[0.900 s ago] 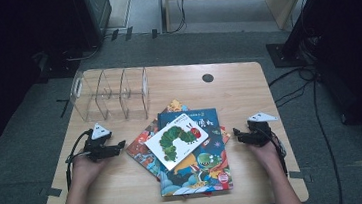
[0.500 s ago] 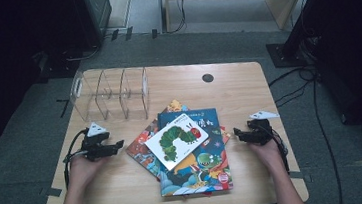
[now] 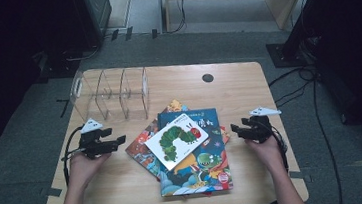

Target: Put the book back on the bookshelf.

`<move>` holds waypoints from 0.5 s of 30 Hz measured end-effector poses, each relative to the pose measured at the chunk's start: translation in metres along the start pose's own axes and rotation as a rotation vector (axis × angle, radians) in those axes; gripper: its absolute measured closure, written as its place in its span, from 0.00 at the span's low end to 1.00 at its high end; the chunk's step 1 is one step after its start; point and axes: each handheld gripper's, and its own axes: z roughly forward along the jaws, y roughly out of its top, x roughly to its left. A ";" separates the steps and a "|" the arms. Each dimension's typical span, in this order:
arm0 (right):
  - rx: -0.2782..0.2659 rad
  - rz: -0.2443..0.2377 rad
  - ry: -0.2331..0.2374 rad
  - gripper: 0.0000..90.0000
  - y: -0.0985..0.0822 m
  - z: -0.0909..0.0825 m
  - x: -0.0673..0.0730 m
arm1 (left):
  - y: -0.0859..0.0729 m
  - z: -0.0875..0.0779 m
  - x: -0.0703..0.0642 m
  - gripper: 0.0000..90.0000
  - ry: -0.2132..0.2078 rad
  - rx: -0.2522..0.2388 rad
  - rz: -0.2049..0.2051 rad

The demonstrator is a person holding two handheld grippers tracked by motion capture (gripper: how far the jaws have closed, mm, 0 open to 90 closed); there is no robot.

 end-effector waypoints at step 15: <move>-0.006 -0.040 0.067 0.64 0.005 -0.005 0.029 | 0.022 0.013 -0.028 0.33 -0.077 0.042 0.087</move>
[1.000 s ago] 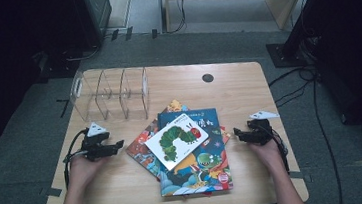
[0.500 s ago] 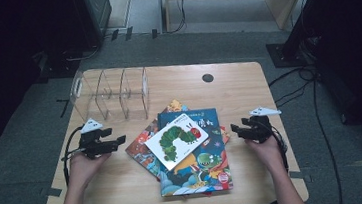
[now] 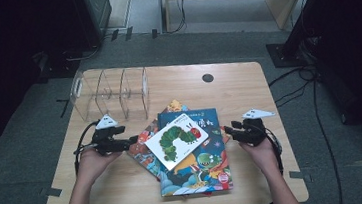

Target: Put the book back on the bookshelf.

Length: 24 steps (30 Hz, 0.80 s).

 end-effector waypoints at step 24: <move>0.006 -0.043 0.099 1.00 -0.008 0.000 0.043 | 0.017 0.022 -0.020 0.28 -0.116 0.043 0.061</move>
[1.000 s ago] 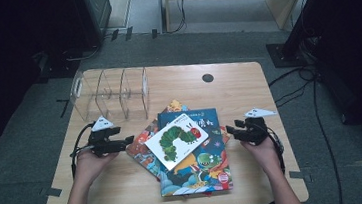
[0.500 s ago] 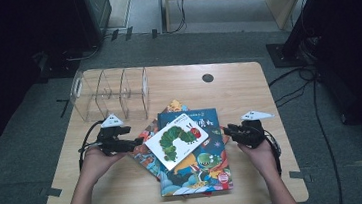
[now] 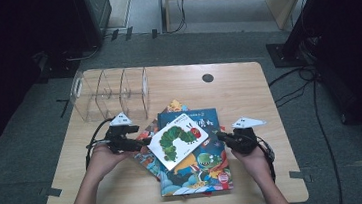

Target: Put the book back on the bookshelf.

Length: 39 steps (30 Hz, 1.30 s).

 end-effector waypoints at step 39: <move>0.054 -0.047 0.074 1.00 0.011 0.039 0.007 | -0.004 0.025 -0.011 0.29 -0.075 0.074 -0.019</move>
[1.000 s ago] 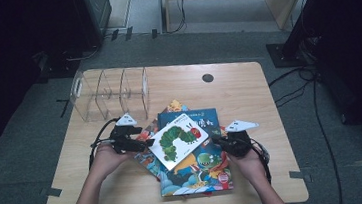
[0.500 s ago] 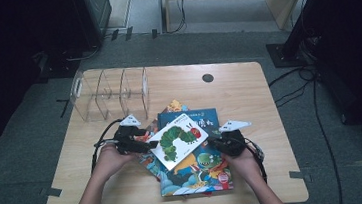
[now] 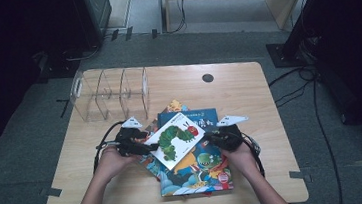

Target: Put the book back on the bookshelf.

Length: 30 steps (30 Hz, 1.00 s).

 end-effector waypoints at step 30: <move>0.022 -0.031 0.017 1.00 0.021 0.025 0.011 | -0.012 -0.011 -0.020 0.29 0.014 0.111 -0.075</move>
